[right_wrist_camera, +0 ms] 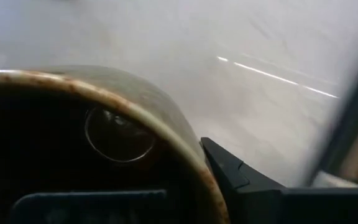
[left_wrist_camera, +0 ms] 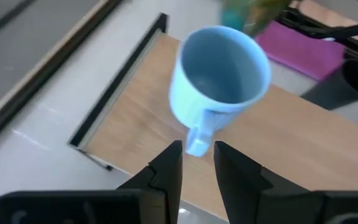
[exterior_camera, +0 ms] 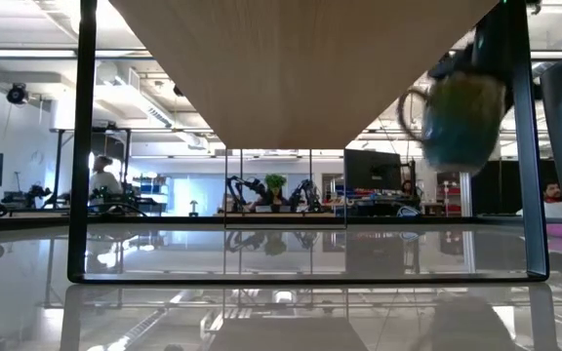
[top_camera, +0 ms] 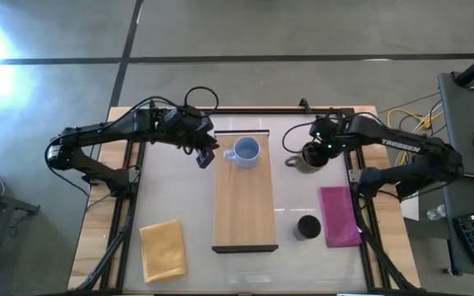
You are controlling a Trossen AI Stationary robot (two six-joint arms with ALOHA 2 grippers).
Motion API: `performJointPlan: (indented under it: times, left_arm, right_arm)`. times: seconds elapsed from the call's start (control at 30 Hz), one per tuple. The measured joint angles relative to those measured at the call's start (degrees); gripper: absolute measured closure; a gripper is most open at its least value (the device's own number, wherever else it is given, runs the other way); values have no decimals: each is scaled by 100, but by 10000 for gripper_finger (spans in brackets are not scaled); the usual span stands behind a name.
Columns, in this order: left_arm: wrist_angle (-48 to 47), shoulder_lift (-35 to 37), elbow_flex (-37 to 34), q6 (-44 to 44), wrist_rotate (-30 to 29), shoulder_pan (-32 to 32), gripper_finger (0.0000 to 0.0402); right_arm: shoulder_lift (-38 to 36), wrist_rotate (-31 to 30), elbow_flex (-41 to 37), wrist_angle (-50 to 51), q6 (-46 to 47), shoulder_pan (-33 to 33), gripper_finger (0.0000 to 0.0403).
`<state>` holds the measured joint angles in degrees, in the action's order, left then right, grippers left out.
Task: Stack small to large cups/mugs on shelf
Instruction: Put the green mug on the shelf
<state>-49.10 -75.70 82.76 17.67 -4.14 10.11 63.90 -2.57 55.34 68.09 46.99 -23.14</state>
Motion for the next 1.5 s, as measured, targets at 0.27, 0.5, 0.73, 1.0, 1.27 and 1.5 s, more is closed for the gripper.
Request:
performJointPlan:
  times: [0.27,0.5,0.73,1.0,1.27,1.5]
  left_arm:
    - [10,0,-66,-69,-408,4,323]
    - [0,32,-195,-175,-111,4,323]
    - [2,427,-389,-168,-17,-17,323]
    - [82,1123,-972,48,234,-128,323]
    - [984,1874,-2238,510,249,-557,323]
    - [1997,2083,-2822,753,414,-846,324]
  right_arm:
    - [68,-9,1823,1378,926,1059,374]
    - [922,104,2997,1407,1563,1949,374]
    - [2298,136,4330,1435,1430,2475,374]
    - [3366,158,5524,1454,1398,2601,374]
    - [4344,403,6723,1525,1579,2731,373]
    - [4880,443,7098,1752,1779,2784,373]
